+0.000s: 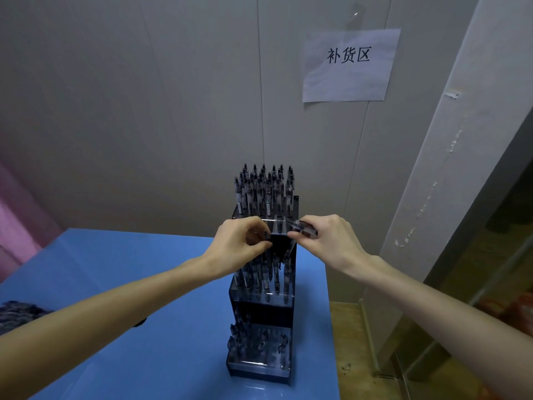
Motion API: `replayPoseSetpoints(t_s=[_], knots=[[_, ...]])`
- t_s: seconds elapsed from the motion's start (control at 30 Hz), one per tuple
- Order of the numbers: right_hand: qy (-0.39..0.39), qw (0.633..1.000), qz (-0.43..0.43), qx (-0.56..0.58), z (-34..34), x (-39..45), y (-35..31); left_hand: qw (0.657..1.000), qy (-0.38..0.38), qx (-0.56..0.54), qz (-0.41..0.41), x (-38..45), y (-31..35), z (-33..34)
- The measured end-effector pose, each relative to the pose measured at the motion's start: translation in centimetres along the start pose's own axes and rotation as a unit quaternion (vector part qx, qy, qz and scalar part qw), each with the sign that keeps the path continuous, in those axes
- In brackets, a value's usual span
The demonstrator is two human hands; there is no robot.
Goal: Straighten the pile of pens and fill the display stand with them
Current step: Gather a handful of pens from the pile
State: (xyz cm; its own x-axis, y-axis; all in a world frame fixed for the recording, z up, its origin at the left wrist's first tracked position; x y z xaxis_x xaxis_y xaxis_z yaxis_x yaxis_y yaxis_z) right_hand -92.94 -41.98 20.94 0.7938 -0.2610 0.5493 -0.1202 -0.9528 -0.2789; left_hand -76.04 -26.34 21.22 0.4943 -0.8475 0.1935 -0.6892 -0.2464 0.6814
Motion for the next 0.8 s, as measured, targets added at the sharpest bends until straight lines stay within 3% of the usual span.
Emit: replayPoseSetpoints(t_s=[0.53, 0.8], knots=[[-0.004, 1.0, 0.009, -0.01, -0.34, 0.07, -0.1, 1.0, -0.003, -0.008, -0.016, -0.07, -0.18, 0.11], [-0.017, 1.0, 0.017, -0.017, -0.57, 0.02, -0.08, 0.997, -0.034, 0.062, -0.015, 0.38, -0.22, -0.08]])
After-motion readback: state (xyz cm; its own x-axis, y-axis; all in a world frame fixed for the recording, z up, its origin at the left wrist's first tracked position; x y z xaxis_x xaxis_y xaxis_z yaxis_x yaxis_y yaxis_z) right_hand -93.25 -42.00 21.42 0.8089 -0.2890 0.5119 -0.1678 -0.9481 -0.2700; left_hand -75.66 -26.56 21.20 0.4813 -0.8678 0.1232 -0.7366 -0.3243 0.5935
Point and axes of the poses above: each hand's wrist, its own x-axis towards the middle knuckle, its own z-axis out of the palm, y = z × x, the point moved 2 cm from there along x, towards the middle knuckle, and after that the axes turned 12 degrees about -z, right-handed, at the moved point
